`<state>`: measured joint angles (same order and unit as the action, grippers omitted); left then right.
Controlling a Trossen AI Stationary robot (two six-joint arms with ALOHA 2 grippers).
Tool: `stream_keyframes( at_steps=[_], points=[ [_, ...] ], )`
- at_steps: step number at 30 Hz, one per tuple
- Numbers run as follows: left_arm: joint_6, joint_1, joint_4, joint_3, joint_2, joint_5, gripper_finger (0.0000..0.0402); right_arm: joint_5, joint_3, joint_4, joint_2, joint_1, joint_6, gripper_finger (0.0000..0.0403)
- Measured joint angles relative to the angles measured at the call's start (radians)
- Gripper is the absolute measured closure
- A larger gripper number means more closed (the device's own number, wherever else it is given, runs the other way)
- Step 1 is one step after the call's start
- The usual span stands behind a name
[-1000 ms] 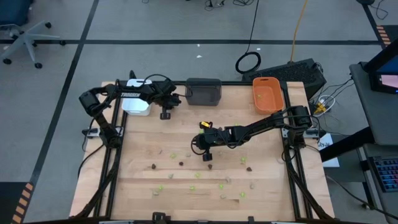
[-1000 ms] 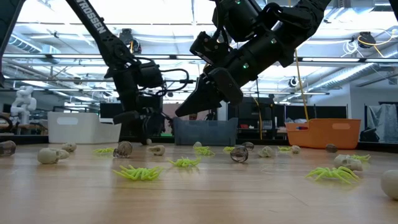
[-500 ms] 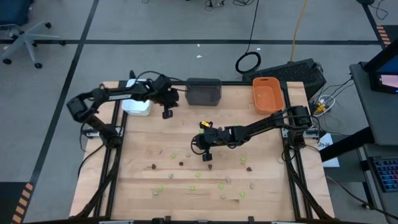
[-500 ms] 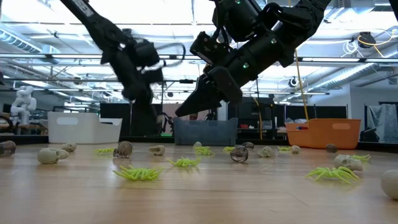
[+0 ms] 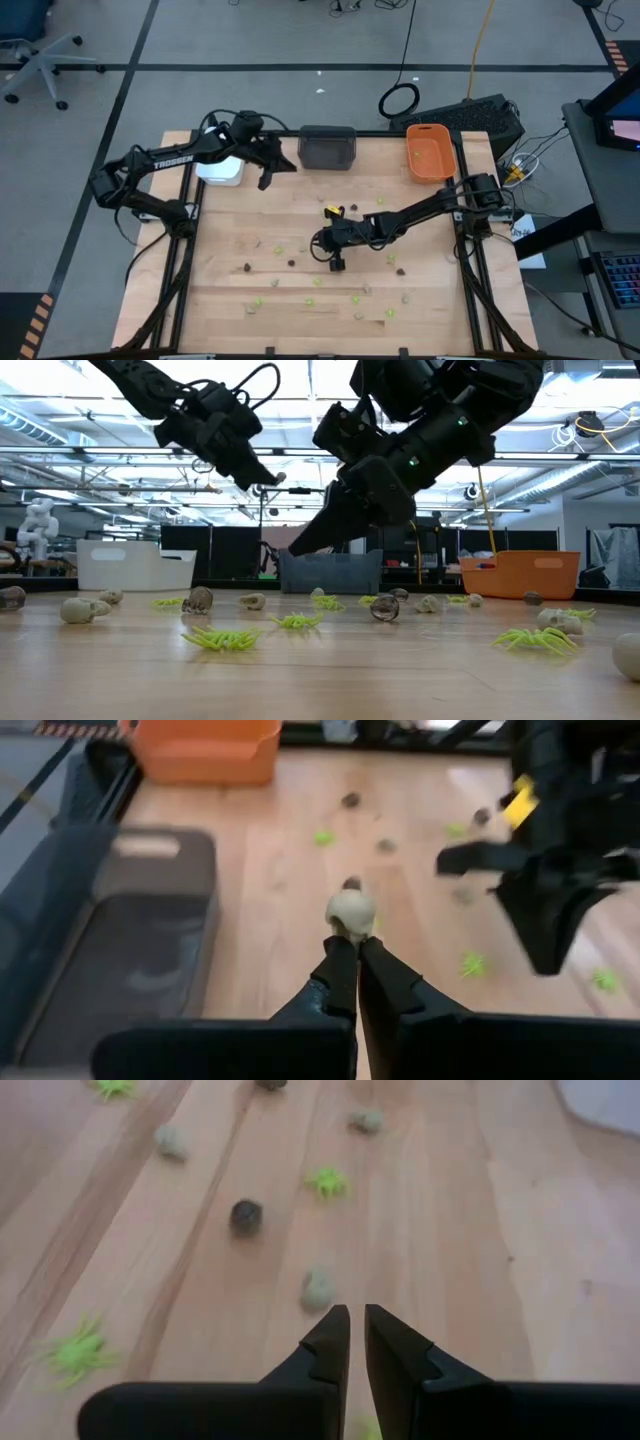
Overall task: Sort Halloween decoration
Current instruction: Put the white toy skull into the black bin
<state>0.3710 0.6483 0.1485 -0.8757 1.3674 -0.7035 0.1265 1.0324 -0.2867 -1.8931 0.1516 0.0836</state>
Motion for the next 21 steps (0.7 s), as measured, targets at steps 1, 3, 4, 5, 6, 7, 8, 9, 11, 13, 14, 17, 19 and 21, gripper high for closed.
stream_keyframes(
  at_steps=[1,3,4,5,6,7,8,9,11,13,14,17,19,21],
  points=[
    [-0.001,0.000,-0.006,0.000,0.000,-0.016,0.0401,0.000,-0.002,0.003,0.000,0.005,-0.004,0.0380],
    [-0.014,0.000,-0.020,0.000,0.000,-0.033,0.0401,0.001,-0.002,0.002,0.000,0.015,-0.009,0.0380],
    [-0.026,0.000,-0.029,0.000,0.000,-0.040,0.0401,0.002,-0.002,0.000,0.000,0.021,-0.011,0.0380],
    [-0.041,0.003,-0.035,0.000,0.000,-0.050,0.0401,0.002,-0.002,0.000,0.000,0.026,-0.012,0.0380],
    [-0.051,0.005,-0.043,0.000,0.000,-0.058,0.0401,0.002,-0.002,0.001,0.000,0.031,-0.012,0.0380],
    [-0.054,0.006,-0.049,0.000,0.000,-0.064,0.0401,0.002,-0.002,0.003,0.000,0.035,-0.012,0.0380],
    [-0.059,0.006,-0.053,0.000,0.000,-0.069,0.0401,0.002,-0.002,0.003,0.000,0.039,-0.012,0.0380],
    [-0.058,0.006,-0.055,0.000,0.000,-0.071,0.0401,0.002,-0.002,0.003,0.000,0.042,-0.012,0.0380],
    [-0.053,0.006,-0.065,0.000,0.000,-0.071,0.0401,0.002,-0.002,0.003,0.000,0.045,-0.012,0.0380],
    [-0.052,0.006,-0.070,0.000,0.000,-0.071,0.0401,0.003,-0.002,0.004,0.000,0.047,-0.013,0.0380],
    [-0.049,0.006,-0.072,0.000,0.000,-0.071,0.0401,0.003,-0.002,0.004,0.000,0.047,-0.013,0.0380],
    [-0.017,0.006,-0.075,0.000,0.000,-0.048,0.0401,0.003,-0.002,0.006,0.000,0.047,-0.019,0.0380],
    [0.005,0.006,-0.092,0.000,0.000,0.015,0.0401,0.003,-0.002,0.008,0.000,0.047,-0.019,0.0380],
    [0.012,0.006,-0.149,0.000,0.011,0.103,0.0401,0.003,-0.001,0.008,0.000,0.047,-0.019,0.0380]
  ],
)
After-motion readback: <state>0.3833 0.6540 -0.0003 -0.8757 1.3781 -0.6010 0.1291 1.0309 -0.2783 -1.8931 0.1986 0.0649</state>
